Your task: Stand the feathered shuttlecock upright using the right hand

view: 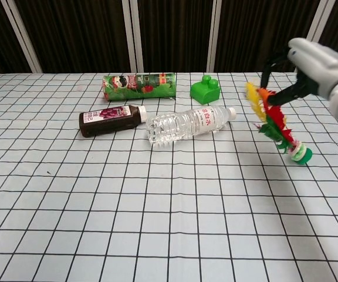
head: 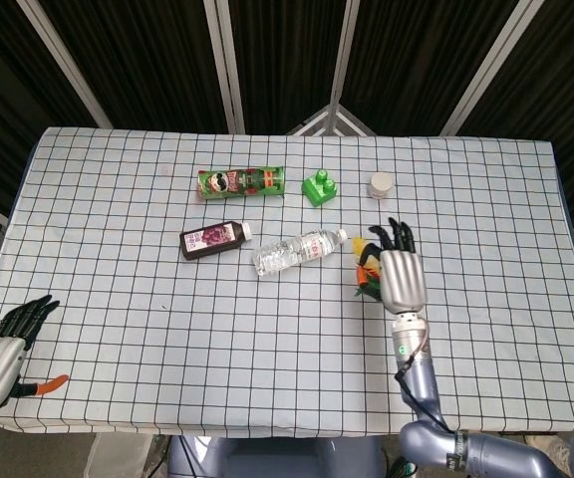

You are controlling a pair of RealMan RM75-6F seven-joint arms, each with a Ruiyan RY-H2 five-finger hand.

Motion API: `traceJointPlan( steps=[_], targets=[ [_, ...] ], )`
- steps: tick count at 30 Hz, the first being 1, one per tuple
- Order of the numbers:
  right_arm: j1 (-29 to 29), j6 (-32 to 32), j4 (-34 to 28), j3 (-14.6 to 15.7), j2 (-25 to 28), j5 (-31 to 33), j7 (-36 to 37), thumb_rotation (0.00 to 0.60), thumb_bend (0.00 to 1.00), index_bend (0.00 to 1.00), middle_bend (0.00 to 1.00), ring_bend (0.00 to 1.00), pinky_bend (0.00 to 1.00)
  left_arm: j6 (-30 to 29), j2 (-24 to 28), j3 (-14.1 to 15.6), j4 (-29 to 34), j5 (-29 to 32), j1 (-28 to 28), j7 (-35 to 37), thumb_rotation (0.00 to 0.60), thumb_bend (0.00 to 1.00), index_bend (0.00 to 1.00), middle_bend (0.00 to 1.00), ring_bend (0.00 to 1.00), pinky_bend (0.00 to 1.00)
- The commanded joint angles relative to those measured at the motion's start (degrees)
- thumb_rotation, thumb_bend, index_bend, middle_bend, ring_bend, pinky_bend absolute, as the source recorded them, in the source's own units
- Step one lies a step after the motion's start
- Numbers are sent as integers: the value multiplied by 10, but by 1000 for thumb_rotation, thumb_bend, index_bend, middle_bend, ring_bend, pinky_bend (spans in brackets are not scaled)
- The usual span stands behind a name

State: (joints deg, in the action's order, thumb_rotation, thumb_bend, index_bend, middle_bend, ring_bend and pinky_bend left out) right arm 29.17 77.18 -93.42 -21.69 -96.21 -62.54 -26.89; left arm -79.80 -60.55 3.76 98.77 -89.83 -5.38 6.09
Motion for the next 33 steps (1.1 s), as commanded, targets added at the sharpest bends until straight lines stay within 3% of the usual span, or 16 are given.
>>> traceJointPlan(
  steps=[1, 8, 13, 18, 28, 33],
  targets=[
    [-25, 19, -21, -10, 31, 10, 25, 600, 556, 670, 237, 0, 0, -2, -2, 1, 0, -2, 1, -6, 600, 0, 0, 0, 0, 0],
    [-72, 47, -61, -26, 92, 29, 82, 600, 555, 670, 237, 0, 0, -3, -8, 2, 1, -2, 3, -29, 600, 0, 0, 0, 0, 0],
    [-99, 48, -75, -16, 129, 36, 107, 600, 556, 592, 237, 0, 0, -6, -12, 1, 1, -1, 5, -37, 600, 0, 0, 0, 0, 0],
    [-118, 48, -74, -6, 145, 43, 130, 600, 555, 585, 237, 0, 0, -8, -13, 1, 0, -3, 5, -37, 600, 0, 0, 0, 0, 0],
    [-121, 53, -106, 3, 146, 17, 161, 600, 556, 585, 237, 0, 0, -6, -14, 0, 1, -1, 5, -41, 600, 0, 0, 0, 0, 0],
    [-110, 75, -119, -9, 112, 7, 174, 600, 556, 585, 237, 0, 0, -7, -15, 0, 0, -1, 5, -42, 600, 0, 0, 0, 0, 0]
  ],
)
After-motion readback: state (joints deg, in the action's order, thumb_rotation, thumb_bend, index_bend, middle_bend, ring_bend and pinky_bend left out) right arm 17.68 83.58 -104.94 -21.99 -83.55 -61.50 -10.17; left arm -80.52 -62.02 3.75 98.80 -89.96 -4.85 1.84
